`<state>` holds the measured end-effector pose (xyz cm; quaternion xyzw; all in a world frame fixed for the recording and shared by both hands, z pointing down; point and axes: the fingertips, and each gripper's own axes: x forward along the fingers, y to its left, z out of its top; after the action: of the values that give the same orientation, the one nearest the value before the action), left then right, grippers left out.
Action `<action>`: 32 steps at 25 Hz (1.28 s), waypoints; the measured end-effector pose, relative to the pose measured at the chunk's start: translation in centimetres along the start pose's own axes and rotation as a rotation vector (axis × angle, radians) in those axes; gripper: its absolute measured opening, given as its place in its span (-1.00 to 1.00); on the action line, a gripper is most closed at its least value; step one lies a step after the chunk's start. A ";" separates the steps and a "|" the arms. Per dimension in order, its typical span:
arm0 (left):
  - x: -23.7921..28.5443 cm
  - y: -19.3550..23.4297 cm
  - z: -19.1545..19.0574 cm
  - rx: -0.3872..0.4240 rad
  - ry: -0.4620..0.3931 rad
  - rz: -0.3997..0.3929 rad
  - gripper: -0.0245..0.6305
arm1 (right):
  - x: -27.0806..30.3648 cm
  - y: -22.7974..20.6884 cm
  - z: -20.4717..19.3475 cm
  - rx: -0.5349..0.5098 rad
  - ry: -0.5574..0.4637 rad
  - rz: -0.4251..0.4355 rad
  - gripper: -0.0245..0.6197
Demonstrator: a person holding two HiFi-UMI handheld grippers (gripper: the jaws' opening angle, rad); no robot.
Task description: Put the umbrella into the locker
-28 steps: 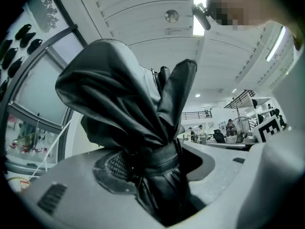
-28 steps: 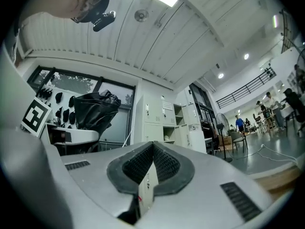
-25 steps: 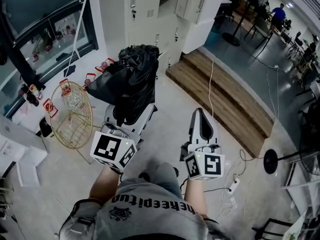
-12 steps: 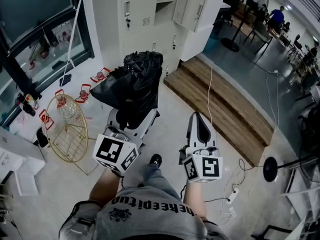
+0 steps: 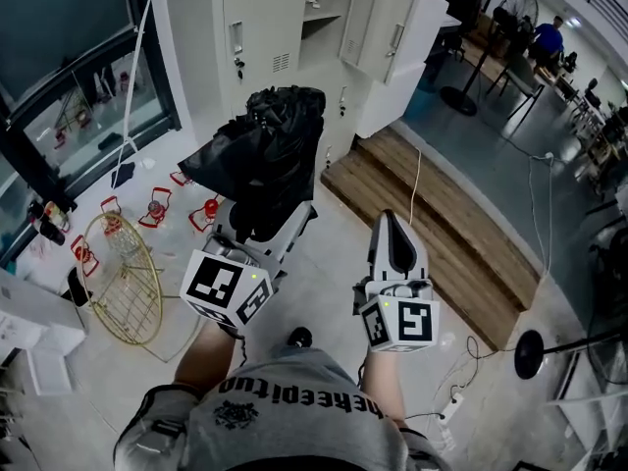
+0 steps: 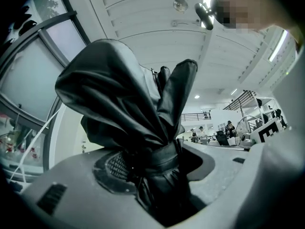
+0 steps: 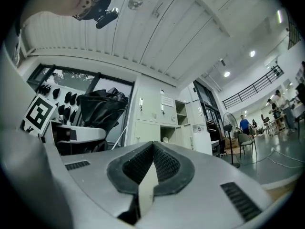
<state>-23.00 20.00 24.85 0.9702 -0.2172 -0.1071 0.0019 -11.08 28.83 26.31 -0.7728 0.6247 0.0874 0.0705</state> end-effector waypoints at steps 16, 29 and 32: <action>10.9 3.3 -4.2 -0.006 0.067 0.004 -0.12 | 9.4 -6.0 -4.3 0.014 0.026 0.037 -0.92; 21.8 9.7 -6.5 -0.017 0.075 -0.033 -0.12 | 20.9 -10.1 -6.7 -0.002 0.019 0.027 -0.92; 24.6 12.0 -6.7 -0.014 0.076 -0.040 -0.12 | 24.5 -10.9 -7.0 -0.005 0.010 0.022 -0.91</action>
<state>-4.91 -1.51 26.93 0.9777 -0.1970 -0.0717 0.0147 4.91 6.24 27.69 -0.7663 0.6334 0.0858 0.0643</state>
